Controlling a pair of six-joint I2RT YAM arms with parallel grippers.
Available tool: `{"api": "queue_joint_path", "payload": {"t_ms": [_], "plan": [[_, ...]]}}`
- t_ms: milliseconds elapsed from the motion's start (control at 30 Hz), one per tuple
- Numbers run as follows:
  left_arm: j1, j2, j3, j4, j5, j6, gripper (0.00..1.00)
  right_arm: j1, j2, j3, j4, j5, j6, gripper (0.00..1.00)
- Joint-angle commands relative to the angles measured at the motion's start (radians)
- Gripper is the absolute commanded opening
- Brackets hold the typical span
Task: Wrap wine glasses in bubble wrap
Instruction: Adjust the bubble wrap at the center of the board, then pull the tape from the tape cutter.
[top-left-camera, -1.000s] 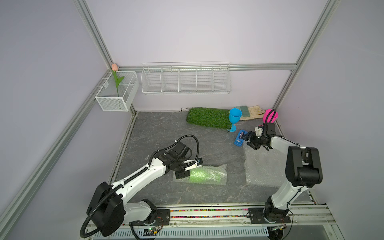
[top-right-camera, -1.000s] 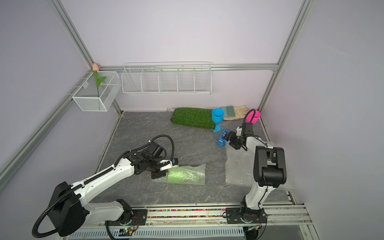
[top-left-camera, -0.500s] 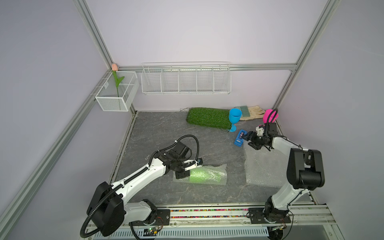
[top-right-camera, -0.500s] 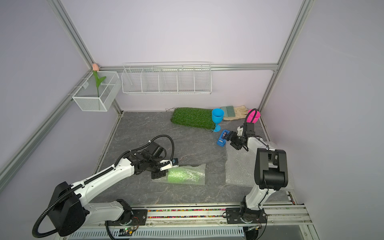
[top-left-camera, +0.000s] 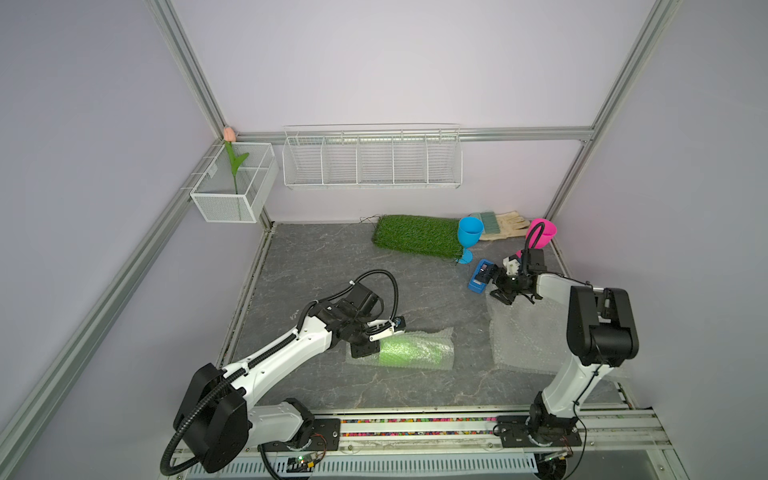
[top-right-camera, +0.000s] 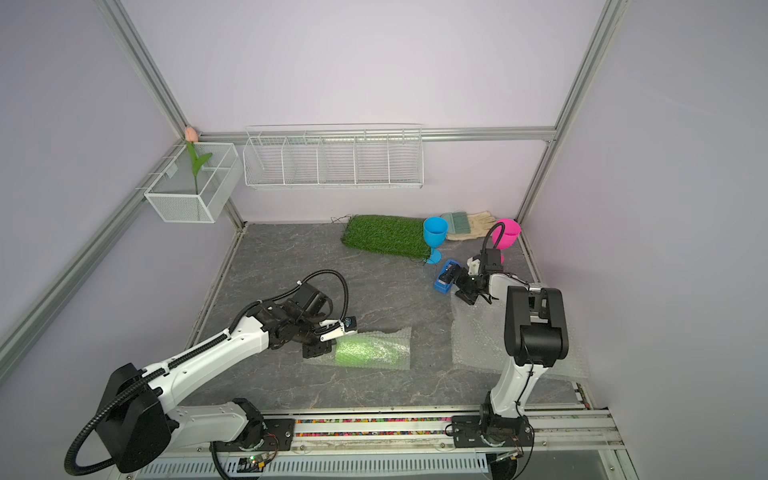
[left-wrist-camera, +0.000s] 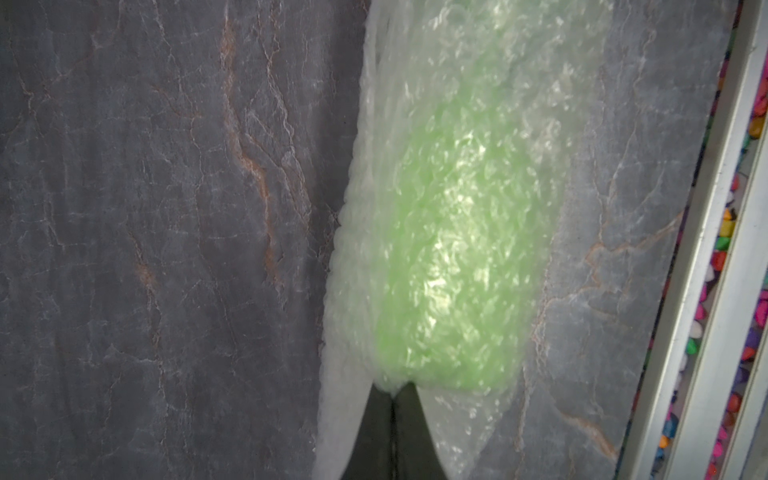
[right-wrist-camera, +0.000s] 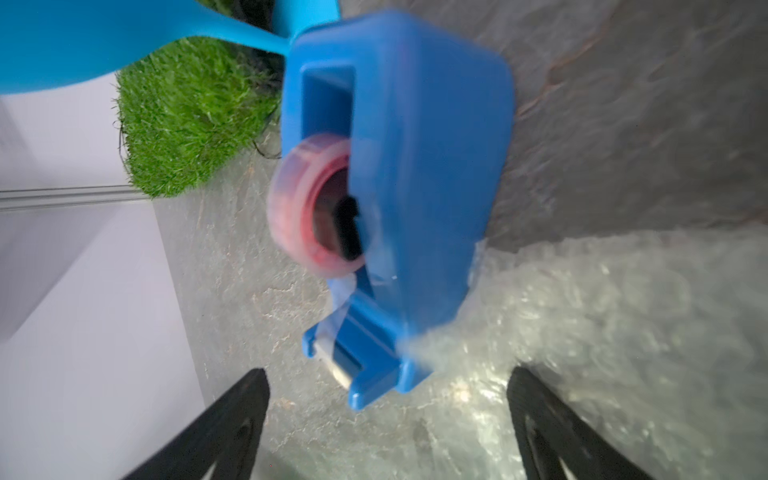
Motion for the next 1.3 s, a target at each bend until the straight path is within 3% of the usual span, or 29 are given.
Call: {"api": "queue_joint_path", "payload": {"t_ms": [0,300,600,833,1267], "plan": [[-0.001,0.008,0.002,-0.008,0.015,0.017,0.0,-0.038,0.02,0.03,0.016,0.05,-0.035,0.95],[-0.001,0.006,0.001,-0.008,0.015,0.017,0.0,-0.052,-0.056,0.034,0.003,-0.018,-0.006,0.92],[-0.001,0.01,0.004,-0.009,0.015,0.017,0.0,-0.028,-0.07,-0.036,0.159,-0.125,0.192,0.65],[-0.001,0.008,0.003,-0.009,0.015,0.017,0.0,-0.002,0.023,-0.041,0.305,-0.189,0.302,0.52],[-0.001,0.009,0.001,-0.009,0.01,0.017,0.0,0.003,0.06,-0.03,0.187,-0.12,0.26,0.45]]}}
